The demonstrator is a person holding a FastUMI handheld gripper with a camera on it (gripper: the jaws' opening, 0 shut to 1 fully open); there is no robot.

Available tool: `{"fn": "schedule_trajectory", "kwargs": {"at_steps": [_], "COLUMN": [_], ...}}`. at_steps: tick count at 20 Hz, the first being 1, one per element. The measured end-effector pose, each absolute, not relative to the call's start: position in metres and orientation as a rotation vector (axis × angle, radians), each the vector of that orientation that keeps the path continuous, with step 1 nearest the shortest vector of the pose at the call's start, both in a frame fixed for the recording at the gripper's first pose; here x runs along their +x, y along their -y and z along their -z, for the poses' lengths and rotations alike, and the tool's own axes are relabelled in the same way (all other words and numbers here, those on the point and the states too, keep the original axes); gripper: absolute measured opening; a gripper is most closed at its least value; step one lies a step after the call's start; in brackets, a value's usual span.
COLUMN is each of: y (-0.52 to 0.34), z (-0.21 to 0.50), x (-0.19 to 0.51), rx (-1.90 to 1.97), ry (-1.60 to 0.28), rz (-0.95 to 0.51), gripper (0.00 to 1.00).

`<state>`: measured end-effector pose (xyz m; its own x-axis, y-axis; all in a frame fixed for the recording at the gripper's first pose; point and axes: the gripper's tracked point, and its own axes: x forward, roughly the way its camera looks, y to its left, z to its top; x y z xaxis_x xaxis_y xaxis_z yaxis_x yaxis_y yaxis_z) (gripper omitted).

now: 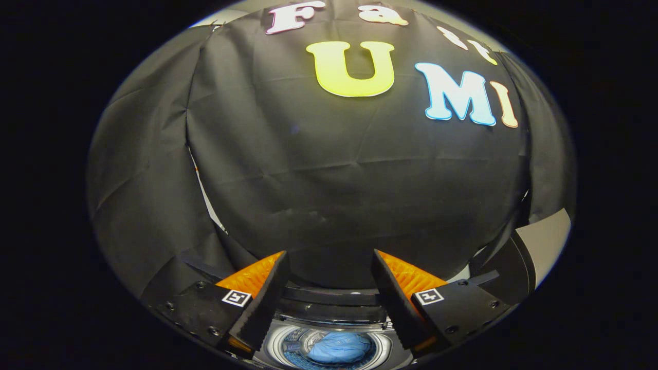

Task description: Put the clothes into the washing machine and then close the washing machine lid.

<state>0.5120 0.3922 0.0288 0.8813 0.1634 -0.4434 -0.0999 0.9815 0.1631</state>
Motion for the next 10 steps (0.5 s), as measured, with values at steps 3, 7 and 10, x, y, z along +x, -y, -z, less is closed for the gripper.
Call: {"fn": "schedule_trajectory", "kwargs": {"at_steps": [3,7,10], "y": [-0.392,-0.392,-0.394], "z": [-0.029,-0.029,-0.027], "x": [0.504,0.494,0.488], "rx": [0.136,0.133,0.133], "ry": [-0.466,-0.453,-0.443], "rz": [-0.137,-0.137,-0.142], "gripper": [0.99,0.99,0.99]}}
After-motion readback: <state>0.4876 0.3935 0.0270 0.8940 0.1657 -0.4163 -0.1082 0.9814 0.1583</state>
